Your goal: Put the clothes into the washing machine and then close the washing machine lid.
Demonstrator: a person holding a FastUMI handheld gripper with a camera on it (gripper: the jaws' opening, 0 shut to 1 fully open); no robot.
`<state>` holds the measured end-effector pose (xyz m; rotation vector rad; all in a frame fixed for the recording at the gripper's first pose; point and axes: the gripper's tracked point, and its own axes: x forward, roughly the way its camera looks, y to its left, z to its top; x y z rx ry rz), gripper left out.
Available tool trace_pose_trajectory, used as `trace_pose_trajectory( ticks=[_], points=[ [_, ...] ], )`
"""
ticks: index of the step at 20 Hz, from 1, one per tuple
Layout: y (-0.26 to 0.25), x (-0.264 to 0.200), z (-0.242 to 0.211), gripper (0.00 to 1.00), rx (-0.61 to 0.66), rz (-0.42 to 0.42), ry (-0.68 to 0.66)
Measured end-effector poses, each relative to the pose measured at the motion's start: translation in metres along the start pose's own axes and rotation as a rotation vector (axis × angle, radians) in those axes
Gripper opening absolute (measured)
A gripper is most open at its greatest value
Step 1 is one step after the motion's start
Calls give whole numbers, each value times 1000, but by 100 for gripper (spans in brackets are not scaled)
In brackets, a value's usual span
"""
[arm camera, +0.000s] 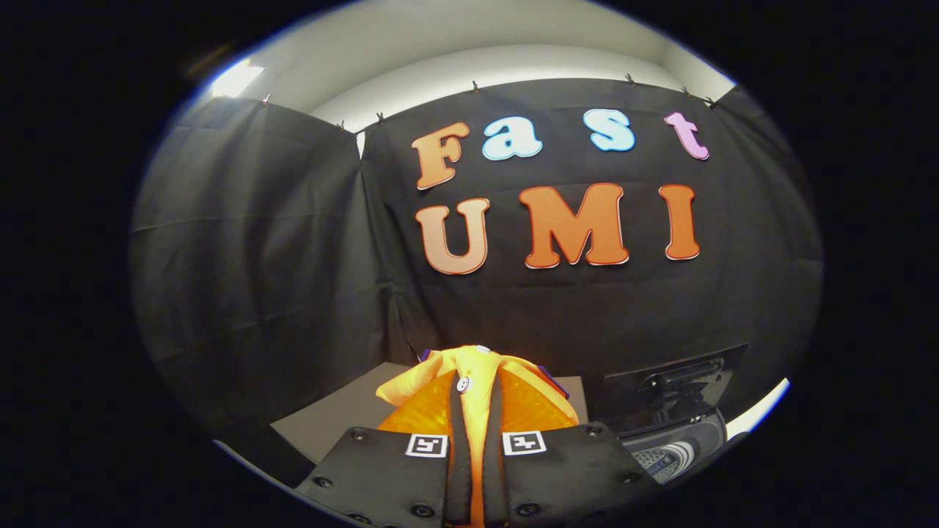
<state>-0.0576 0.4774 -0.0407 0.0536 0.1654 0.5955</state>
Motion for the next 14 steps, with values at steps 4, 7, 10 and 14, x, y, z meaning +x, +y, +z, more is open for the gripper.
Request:
trace_pose_trajectory(
  ticks=[4,7,10,14],
  points=[
    [-63,-17,21,14,-5,-47,-30],
    [-115,-21,36,14,6,-72,-37],
    [-168,-26,38,14,12,-97,-38],
    [-239,-25,27,14,25,-122,-17]
  ],
)
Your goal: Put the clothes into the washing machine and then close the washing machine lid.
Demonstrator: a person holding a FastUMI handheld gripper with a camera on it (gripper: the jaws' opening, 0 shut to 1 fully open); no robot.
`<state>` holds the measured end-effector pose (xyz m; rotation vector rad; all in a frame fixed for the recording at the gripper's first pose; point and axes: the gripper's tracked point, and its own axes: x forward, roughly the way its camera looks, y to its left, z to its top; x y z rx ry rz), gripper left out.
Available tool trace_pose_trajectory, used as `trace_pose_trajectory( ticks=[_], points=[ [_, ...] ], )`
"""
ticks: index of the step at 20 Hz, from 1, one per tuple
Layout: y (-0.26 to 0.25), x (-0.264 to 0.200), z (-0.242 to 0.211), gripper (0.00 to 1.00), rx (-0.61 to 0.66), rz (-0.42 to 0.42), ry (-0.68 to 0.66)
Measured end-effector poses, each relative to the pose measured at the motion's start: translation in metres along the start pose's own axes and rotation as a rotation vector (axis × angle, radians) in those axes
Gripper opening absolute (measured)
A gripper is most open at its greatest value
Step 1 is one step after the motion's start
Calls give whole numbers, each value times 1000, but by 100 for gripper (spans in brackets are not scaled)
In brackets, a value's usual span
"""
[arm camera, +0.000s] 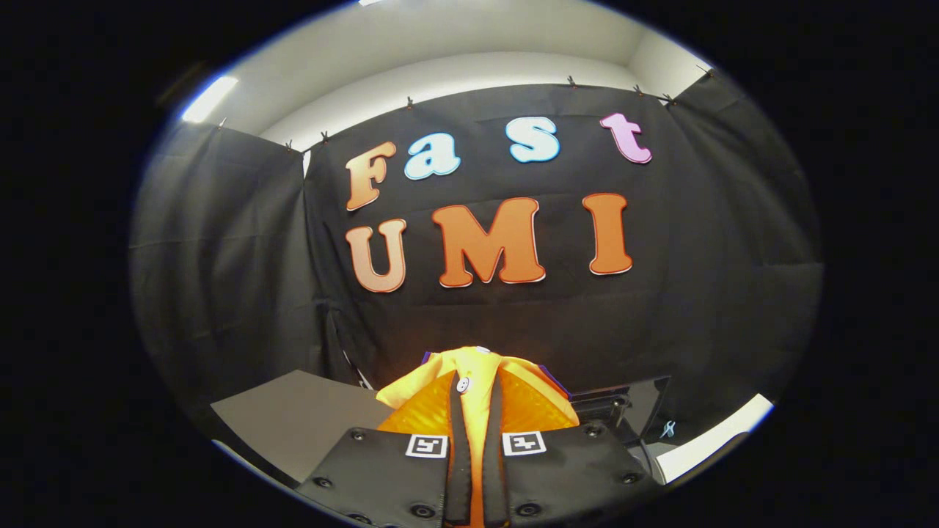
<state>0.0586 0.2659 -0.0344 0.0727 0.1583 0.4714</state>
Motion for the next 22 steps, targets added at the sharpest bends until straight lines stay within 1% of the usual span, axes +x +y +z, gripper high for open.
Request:
trace_pose_trajectory(
  ticks=[5,9,14,18,22],
  points=[
    [-75,12,-29,14,3,-26,52],
    [-107,23,-72,14,-2,-15,121],
    [-122,39,-149,14,-21,48,257],
    [-126,58,-219,14,-53,114,376],
    [-125,71,-282,14,-72,161,483]
  ],
)
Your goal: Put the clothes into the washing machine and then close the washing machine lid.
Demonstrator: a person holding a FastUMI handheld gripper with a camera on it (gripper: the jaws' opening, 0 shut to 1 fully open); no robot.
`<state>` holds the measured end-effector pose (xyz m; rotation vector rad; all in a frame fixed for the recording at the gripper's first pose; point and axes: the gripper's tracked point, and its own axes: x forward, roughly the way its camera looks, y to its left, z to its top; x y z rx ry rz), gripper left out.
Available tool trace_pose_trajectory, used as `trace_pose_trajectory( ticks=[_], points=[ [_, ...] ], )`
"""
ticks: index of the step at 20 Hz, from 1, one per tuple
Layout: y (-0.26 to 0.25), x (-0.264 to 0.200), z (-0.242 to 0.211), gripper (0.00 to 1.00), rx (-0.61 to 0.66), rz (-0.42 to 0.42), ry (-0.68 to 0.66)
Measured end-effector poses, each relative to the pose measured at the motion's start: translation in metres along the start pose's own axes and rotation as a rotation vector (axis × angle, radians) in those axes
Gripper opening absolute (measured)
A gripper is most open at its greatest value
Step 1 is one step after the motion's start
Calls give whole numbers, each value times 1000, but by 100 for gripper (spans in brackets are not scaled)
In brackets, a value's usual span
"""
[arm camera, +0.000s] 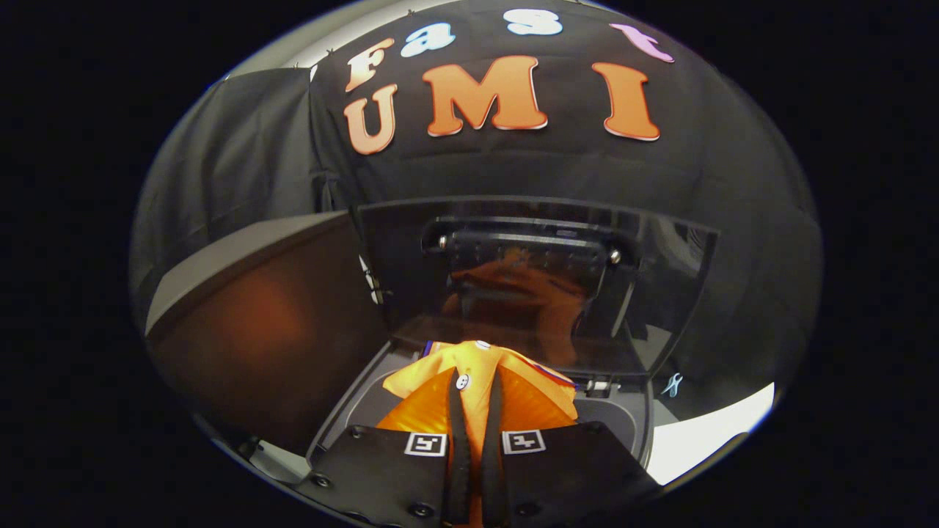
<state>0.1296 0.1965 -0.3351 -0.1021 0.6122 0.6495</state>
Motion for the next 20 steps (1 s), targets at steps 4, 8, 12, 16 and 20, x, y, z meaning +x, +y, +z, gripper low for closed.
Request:
trace_pose_trajectory(
  ticks=[4,8,12,16,20],
  points=[
    [-4,31,-40,14,-26,2,78],
    [-3,55,-80,14,51,15,176],
    [-10,78,-112,14,214,-23,283],
    [-22,96,-129,14,250,-73,362],
    [-25,104,-141,14,269,-102,417]
  ],
)
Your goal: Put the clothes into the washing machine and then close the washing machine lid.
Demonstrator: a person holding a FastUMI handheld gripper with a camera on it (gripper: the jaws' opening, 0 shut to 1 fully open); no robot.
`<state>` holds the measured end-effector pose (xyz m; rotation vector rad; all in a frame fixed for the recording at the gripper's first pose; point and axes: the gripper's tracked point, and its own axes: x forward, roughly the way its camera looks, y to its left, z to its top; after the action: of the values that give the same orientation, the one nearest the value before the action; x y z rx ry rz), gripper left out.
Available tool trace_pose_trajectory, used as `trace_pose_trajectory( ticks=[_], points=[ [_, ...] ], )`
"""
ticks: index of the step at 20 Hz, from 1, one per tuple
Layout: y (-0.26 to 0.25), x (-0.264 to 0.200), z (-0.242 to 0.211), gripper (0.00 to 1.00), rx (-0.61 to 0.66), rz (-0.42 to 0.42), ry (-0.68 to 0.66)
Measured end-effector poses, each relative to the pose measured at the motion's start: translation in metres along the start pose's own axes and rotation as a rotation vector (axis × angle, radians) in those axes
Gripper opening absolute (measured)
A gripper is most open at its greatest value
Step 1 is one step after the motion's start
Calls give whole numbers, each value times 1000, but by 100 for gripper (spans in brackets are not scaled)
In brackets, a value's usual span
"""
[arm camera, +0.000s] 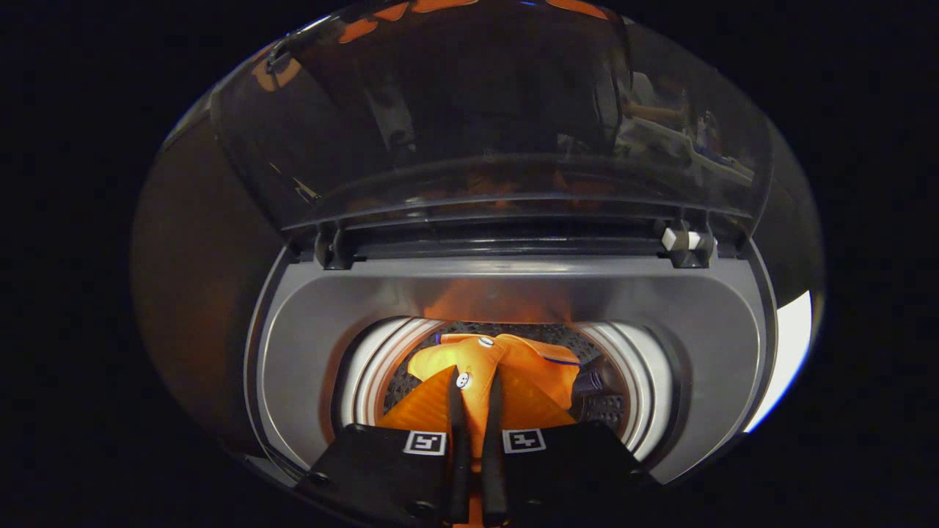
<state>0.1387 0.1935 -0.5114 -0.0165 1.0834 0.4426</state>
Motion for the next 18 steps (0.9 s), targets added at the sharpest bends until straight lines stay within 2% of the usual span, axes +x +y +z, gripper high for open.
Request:
trace_pose_trajectory(
  ticks=[6,8,13,18],
  points=[
    [-2,7,-4,15,25,-10,42],
    [-3,10,-7,23,23,-16,54],
    [-2,5,-10,100,-24,-35,54],
    [3,-13,-7,99,-27,-18,-4]
  ],
)
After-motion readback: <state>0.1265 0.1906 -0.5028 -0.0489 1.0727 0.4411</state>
